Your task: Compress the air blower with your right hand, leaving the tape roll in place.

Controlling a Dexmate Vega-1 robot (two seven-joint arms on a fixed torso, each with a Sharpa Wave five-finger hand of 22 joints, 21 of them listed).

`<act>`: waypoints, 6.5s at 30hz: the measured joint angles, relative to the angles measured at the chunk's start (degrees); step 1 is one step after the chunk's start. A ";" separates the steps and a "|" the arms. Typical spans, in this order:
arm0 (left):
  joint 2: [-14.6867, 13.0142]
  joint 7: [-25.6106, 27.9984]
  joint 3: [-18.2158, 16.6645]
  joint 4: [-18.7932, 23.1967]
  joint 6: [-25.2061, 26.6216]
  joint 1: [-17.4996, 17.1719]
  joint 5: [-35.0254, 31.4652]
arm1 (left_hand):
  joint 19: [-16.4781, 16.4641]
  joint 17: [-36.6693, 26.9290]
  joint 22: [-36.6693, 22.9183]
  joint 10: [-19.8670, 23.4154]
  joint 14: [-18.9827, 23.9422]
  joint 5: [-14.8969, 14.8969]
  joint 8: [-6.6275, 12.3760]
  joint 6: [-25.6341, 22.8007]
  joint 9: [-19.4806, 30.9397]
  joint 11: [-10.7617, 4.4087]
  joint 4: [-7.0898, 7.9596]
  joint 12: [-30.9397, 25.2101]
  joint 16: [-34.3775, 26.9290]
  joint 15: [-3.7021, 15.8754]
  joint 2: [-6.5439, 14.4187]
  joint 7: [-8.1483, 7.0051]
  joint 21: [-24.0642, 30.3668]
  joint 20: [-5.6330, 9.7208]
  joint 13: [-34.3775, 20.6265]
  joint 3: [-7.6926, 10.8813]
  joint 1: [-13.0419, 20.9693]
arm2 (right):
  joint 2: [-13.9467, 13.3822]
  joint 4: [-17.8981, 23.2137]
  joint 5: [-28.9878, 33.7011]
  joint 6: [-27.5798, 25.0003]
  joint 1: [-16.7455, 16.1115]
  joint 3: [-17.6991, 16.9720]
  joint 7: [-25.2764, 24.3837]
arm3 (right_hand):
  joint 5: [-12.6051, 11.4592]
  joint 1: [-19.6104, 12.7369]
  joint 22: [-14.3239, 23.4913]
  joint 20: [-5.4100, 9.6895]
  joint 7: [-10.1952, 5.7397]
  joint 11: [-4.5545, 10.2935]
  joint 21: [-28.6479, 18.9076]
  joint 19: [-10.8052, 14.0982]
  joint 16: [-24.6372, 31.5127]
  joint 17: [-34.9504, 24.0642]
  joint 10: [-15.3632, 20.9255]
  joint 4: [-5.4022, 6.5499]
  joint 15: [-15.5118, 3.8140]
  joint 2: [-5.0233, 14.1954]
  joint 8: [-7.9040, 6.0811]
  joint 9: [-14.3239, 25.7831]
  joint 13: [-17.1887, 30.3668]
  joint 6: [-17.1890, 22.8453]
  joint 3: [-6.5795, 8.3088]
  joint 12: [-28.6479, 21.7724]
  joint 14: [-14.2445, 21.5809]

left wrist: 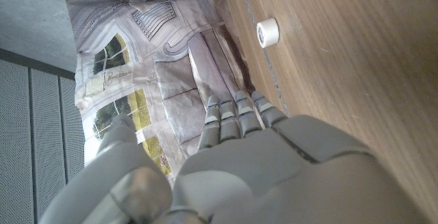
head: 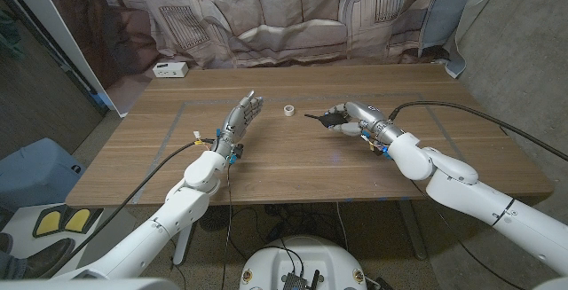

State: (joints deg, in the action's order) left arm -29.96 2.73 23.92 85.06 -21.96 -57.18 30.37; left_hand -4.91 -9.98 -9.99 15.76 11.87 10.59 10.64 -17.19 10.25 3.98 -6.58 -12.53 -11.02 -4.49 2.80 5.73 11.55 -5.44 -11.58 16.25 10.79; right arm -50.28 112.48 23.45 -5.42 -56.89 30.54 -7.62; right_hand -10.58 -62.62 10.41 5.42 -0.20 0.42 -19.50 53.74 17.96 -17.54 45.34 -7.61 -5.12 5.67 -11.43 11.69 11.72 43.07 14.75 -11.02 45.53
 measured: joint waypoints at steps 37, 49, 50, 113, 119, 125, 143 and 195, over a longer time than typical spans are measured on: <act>0.19 -0.28 0.42 -0.12 0.27 0.86 -0.41 | 0.00 0.00 0.00 0.00 0.00 0.00 0.00 0.00 0.00 0.00 -0.14 0.00 0.22 0.00 0.00 0.00 0.00 0.00 0.00 0.14 0.00 | 1.98 -2.96 3.05 -4.35 3.79 5.43 3.86 | 0.00 1.11 0.00 -0.41 -0.53 0.30 0.67 -1.04 -0.62 -0.16 -0.74 0.43 0.60 -0.08 0.16 -0.01 0.01 -0.54 -0.51 0.00 -1.46; 0.09 0.02 0.43 0.23 0.42 0.76 -0.60 | 0.00 0.00 0.00 0.00 0.00 0.00 0.00 0.00 0.00 0.00 -0.14 0.00 0.22 0.00 0.00 0.00 0.00 0.00 0.00 0.14 0.00 | 2.59 -4.85 3.08 -4.66 4.52 6.64 3.83 | 0.00 1.34 0.00 -0.41 -0.53 0.30 0.66 -1.04 -0.61 -0.15 -0.74 0.42 0.57 0.14 0.22 -0.01 0.02 -0.54 -0.52 0.00 -1.48; 0.09 0.02 0.43 0.23 0.42 0.76 -0.60 | 0.00 0.00 0.00 0.00 0.00 0.00 0.00 0.00 0.00 0.00 -0.14 0.00 0.22 0.00 0.00 0.00 0.00 0.00 0.00 0.14 0.00 | 2.60 -4.91 3.08 -4.66 4.55 6.68 3.83 | 0.00 1.34 0.00 -0.41 -0.53 0.30 0.66 -1.04 -0.61 -0.15 -0.74 0.42 0.48 0.14 0.22 -0.01 0.02 -0.54 -0.52 0.00 -1.57; -0.07 0.56 -0.03 1.06 -0.08 -1.21 -0.09 | 0.00 0.00 0.00 0.22 0.00 0.00 0.00 0.00 0.00 0.22 -0.13 0.00 0.22 0.00 0.31 0.00 0.00 0.00 0.00 0.14 -0.31 | 2.40 -4.91 9.06 -10.52 5.58 10.09 5.25 | 0.43 7.33 -0.29 -0.95 -0.45 -0.11 2.43 -3.64 -3.16 0.54 -4.03 1.70 1.28 -2.00 0.43 0.00 0.02 -4.13 -3.67 0.22 -5.68; -0.07 0.58 -0.04 1.13 -0.17 -1.29 -0.09 | 0.00 0.00 0.00 0.22 0.00 0.00 0.00 0.00 0.00 0.22 -0.13 0.00 0.22 0.00 0.30 0.00 0.00 0.00 0.00 0.13 -0.31 | 2.35 -4.61 9.45 -11.13 5.48 10.08 5.28 | 0.42 8.45 -0.27 -1.86 -0.64 0.32 3.62 -5.77 -4.22 0.53 -5.28 1.83 1.60 -2.58 0.62 0.01 0.03 -5.54 -4.22 0.45 -8.04; -0.08 0.57 -0.04 1.22 -0.26 -1.32 -0.15 | 0.00 0.00 0.00 0.21 0.00 0.00 0.00 0.00 0.00 0.22 -0.13 0.00 0.22 0.00 0.30 0.00 0.00 0.00 0.00 0.13 -0.30 | 2.34 -4.38 9.98 -11.73 5.44 10.08 5.28 | 0.42 9.55 -0.28 -2.39 -0.86 0.69 4.51 -7.32 -4.66 0.53 -7.15 1.99 1.81 -2.63 0.62 0.01 0.03 -6.99 -4.81 0.66 -10.11; -0.07 0.53 0.12 1.40 -0.28 -1.17 -0.49 | 0.00 0.00 0.00 0.21 0.01 0.00 0.00 0.00 0.00 0.21 -0.13 0.00 0.22 -0.01 0.30 0.00 0.00 0.00 0.00 0.13 -0.30 | 2.32 -3.88 11.06 -13.51 5.22 10.25 5.29 | 0.42 12.52 -0.56 -4.73 -1.70 0.71 8.34 -14.98 -6.83 0.80 -15.35 1.93 3.27 -3.04 0.87 0.02 0.16 -14.01 -6.12 0.67 -18.90; -0.12 0.20 0.34 1.50 0.34 -0.99 -0.18 | 0.00 0.00 0.00 0.21 0.21 0.00 0.00 -0.63 0.00 0.21 -0.38 0.00 0.22 -0.21 0.61 0.00 0.00 0.00 0.00 0.38 0.00 | 1.74 -3.65 -0.05 -5.70 0.39 3.60 -2.55 | -0.68 29.04 -0.54 -5.61 3.38 -5.86 9.09 -26.96 -6.88 3.18 -28.77 7.16 6.37 -4.12 0.82 -0.25 0.00 -27.94 -11.81 0.20 -32.81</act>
State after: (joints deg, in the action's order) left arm -30.08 2.93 24.26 86.56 -21.62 -58.17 30.19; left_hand -4.91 -9.98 -9.99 15.97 12.08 10.59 10.64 -17.81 10.25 4.20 -6.97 -12.53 -10.80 -4.70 3.41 5.73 11.55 -5.44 -11.58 16.64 10.80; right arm -48.55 108.83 23.40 -11.12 -56.49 34.14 -10.17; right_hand -11.26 -33.58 9.88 -0.19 3.19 -5.45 -10.41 26.78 11.08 -14.36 16.57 -0.45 1.26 1.55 -10.61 11.44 11.72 15.13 2.93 -10.82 12.72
